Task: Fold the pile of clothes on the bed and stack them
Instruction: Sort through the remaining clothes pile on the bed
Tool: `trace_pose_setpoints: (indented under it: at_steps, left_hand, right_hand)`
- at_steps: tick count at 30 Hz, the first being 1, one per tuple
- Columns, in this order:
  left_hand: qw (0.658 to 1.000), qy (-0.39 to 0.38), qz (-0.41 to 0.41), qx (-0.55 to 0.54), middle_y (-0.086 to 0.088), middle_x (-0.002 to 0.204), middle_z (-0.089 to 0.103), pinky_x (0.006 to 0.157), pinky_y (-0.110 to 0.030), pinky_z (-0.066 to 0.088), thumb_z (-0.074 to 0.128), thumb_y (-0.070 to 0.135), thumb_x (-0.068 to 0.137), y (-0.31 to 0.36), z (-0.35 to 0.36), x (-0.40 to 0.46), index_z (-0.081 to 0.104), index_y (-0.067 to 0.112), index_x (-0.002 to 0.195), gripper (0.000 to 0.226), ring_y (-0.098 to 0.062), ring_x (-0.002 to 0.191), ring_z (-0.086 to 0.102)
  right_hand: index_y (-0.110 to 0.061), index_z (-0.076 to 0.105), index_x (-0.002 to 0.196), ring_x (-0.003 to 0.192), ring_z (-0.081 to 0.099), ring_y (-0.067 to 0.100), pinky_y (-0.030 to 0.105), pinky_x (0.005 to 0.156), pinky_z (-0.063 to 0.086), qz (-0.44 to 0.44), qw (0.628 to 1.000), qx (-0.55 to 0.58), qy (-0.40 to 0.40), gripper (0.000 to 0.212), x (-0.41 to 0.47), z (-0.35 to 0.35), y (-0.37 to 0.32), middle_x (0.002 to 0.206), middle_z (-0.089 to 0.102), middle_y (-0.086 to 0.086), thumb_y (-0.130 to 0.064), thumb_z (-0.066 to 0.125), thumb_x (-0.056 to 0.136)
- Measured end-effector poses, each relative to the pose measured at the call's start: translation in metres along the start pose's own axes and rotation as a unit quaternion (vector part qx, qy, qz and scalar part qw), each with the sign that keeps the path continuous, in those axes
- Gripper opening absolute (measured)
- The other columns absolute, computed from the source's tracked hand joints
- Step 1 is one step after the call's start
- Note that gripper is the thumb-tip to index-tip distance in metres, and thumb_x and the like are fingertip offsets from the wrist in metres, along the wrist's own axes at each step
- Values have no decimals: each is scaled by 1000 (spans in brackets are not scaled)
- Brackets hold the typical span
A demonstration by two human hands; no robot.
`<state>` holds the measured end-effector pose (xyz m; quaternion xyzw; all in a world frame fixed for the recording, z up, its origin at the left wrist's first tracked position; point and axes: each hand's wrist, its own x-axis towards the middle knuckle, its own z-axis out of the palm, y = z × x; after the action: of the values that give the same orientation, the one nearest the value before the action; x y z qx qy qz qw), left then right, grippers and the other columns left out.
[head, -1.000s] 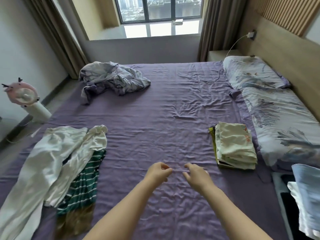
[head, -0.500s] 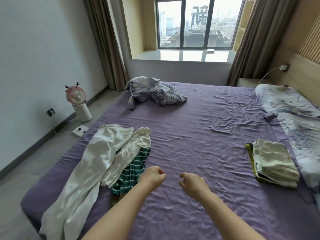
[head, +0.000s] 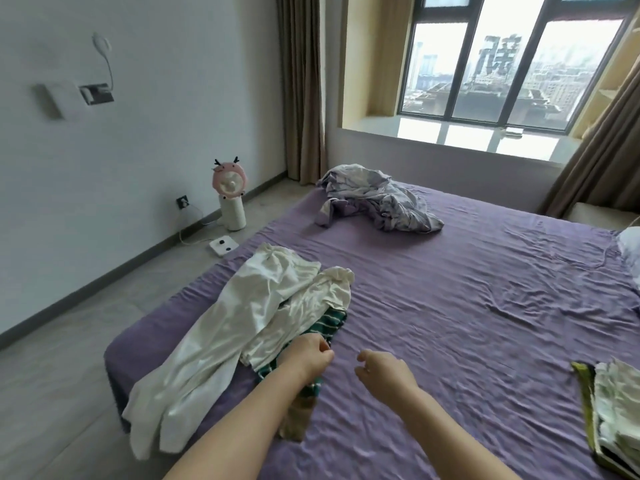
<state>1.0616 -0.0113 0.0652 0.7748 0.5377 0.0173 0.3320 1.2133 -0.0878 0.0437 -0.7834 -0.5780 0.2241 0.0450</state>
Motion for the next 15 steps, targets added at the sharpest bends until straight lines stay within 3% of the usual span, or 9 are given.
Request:
trace_pose_setpoints:
  at_steps: [6,15]
  left_hand:
    - [1000,-15,-23,6,-4,111,69,89,-32,51,54,33,91,-30,-13,34,68,18,108,27,-22,103,63]
    - [995,-97,-31,21,-3,110,68,87,-29,49,54,34,91,-94,-38,144,68,20,105,25,-19,101,62]
  right_hand:
    - [-16,56,123,112,57,25,32,90,45,6,999,-3,-32,32,45,10,-18,123,62,4,-28,43,96]
    - [-17,58,116,106,59,24,31,84,46,73,995,32,-64,28,155,31,-52,117,63,3,-29,42,96]
